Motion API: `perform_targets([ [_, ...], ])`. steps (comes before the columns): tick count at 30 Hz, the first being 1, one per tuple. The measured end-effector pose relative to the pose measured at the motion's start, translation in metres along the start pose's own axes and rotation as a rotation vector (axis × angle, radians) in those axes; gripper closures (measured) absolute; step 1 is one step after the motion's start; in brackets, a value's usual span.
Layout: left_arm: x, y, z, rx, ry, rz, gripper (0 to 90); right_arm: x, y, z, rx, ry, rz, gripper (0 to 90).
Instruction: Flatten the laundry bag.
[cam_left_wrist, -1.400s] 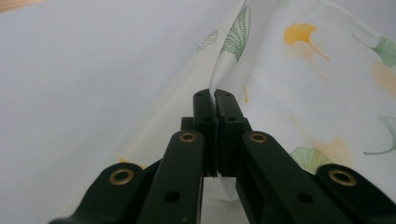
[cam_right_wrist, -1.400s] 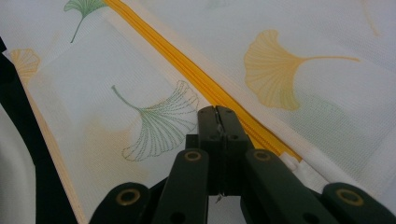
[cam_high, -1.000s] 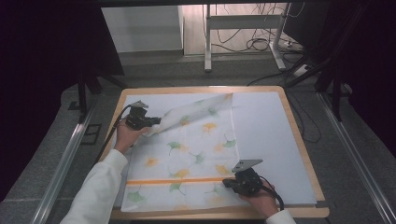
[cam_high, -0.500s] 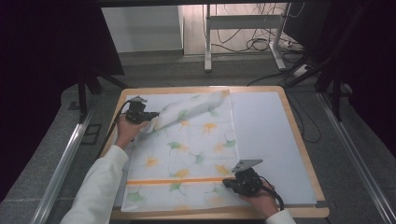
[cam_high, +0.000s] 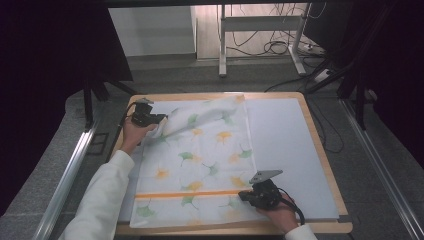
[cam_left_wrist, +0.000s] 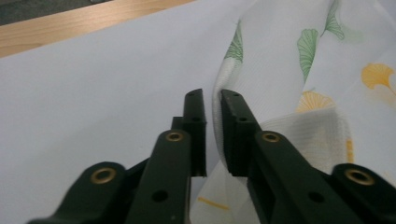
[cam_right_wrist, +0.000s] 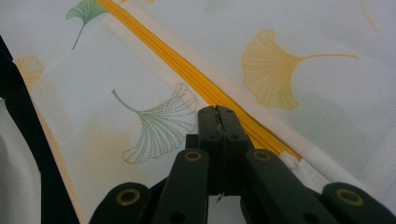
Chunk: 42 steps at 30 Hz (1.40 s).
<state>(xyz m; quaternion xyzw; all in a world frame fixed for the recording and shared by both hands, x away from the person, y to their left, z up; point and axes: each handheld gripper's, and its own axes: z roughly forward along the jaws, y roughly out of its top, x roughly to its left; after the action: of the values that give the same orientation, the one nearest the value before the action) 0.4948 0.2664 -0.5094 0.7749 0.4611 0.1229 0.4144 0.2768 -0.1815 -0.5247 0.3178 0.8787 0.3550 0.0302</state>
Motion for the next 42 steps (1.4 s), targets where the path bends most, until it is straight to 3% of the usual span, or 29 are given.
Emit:
perform_targets([
  [3, 0.004, 0.003, -0.006, -0.023, 0.032, -0.026, 57.0, 0.001, 0.000, 0.000, 0.000, -0.003, 0.003, 89.2],
  [7, 0.009, 0.011, -0.020, -0.047, 0.020, -0.034, 36.6, 0.000, 0.000, 0.000, 0.000, -0.002, 0.002, 89.2],
  [13, 0.009, 0.020, -0.041, -0.109, 0.022, -0.020, 31.1, 0.000, 0.000, 0.000, 0.001, 0.001, 0.000, 89.2],
  [16, 0.010, 0.025, -0.057, -0.138, 0.004, -0.020, 27.7, 0.000, 0.000, 0.000, -0.001, -0.003, -0.005, 89.2],
  [22, 0.003, 0.025, -0.066, -0.145, -0.001, 0.016, 27.5, 0.000, 0.000, 0.000, 0.000, -0.003, -0.004, 89.2],
  [31, 0.000, 0.022, -0.080, -0.163, -0.020, 0.023, 26.9, 0.000, 0.000, 0.000, 0.000, -0.003, -0.004, 89.2],
  [36, -0.014, 0.016, -0.082, -0.155, -0.049, 0.052, 26.9, 0.000, 0.000, 0.000, 0.001, -0.003, -0.001, 89.2],
  [42, -0.043, 0.005, -0.080, -0.128, -0.055, 0.096, 27.3, 0.001, 0.000, 0.000, 0.001, -0.007, -0.007, 89.2],
])
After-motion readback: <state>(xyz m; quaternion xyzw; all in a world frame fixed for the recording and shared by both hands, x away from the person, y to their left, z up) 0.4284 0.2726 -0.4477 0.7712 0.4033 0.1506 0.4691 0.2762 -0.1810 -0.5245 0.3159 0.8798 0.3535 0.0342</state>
